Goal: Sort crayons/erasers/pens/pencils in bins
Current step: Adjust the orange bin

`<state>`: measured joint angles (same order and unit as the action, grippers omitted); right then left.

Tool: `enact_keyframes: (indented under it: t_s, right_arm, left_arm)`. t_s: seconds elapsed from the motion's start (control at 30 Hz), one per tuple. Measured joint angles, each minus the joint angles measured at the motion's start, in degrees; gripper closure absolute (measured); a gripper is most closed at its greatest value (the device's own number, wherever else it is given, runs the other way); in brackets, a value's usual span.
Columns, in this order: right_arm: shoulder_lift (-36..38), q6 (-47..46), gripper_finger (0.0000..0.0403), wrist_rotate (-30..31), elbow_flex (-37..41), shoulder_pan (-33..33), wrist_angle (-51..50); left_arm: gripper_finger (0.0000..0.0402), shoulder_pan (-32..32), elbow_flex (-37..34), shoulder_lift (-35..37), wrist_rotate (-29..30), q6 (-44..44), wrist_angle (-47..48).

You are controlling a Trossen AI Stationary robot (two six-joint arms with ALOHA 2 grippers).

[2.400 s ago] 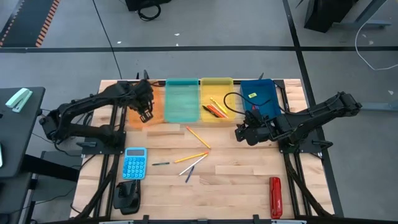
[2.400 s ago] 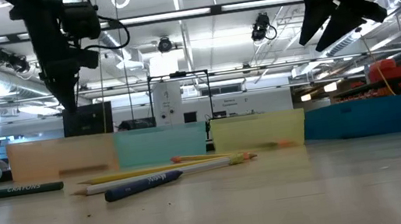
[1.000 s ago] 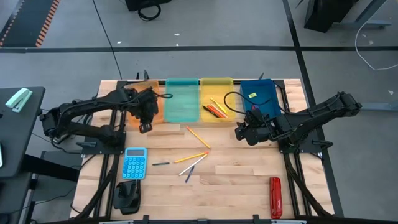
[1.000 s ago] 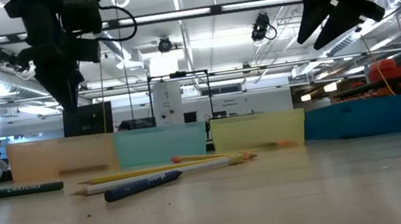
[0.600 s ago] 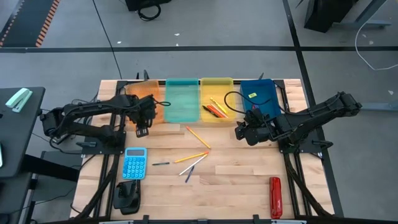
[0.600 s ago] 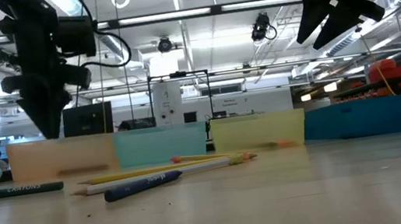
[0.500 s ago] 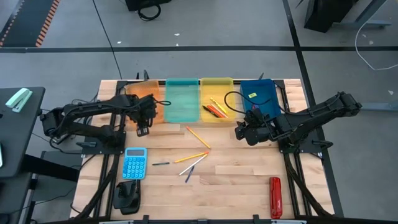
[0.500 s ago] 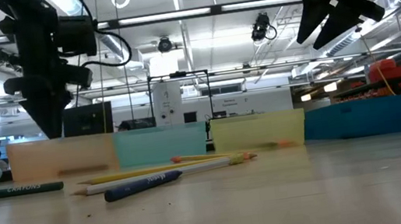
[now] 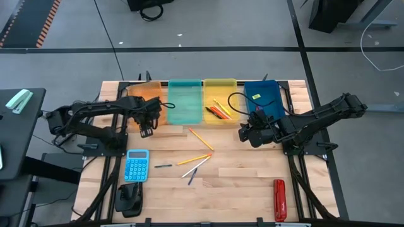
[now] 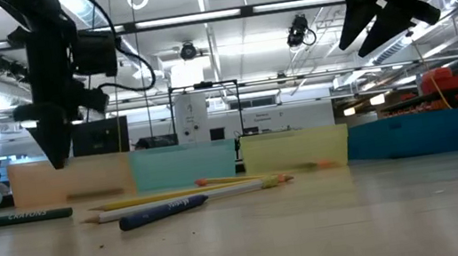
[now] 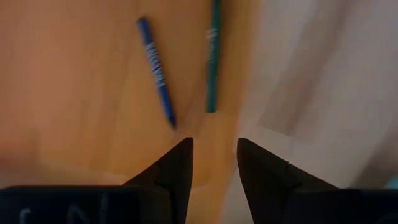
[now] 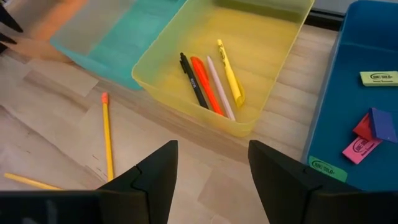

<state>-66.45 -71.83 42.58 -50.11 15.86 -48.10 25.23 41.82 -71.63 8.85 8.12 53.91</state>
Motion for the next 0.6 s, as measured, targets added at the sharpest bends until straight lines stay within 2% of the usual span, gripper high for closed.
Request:
enact_keyframes:
  t_s: [0.1, 0.33, 0.47, 0.6]
  right_arm:
    - [0.0, -0.2, 0.0198, -0.6, 0.0, 0.0, 0.0]
    - [0.0, 0.2, 0.0198, -1.3, 0.0, 0.0, 0.0]
    - [0.0, 0.2, 0.0198, -1.3, 0.0, 0.0, -0.1]
    - [0.0, 0.2, 0.0198, -2.0, 0.0, 0.0, -0.1]
  left_arm:
    - [0.0263, 0.0, 0.2, -2.7, 2.6, -2.4, 0.0]
    - [0.0249, 0.0, 0.2, -8.4, 2.7, -2.5, -0.1]
    - [0.0263, -0.4, 0.2, -9.6, 1.7, 3.4, -0.3]
    - [0.0293, -0.8, 0.2, -9.7, 1.4, 10.0, -1.6]
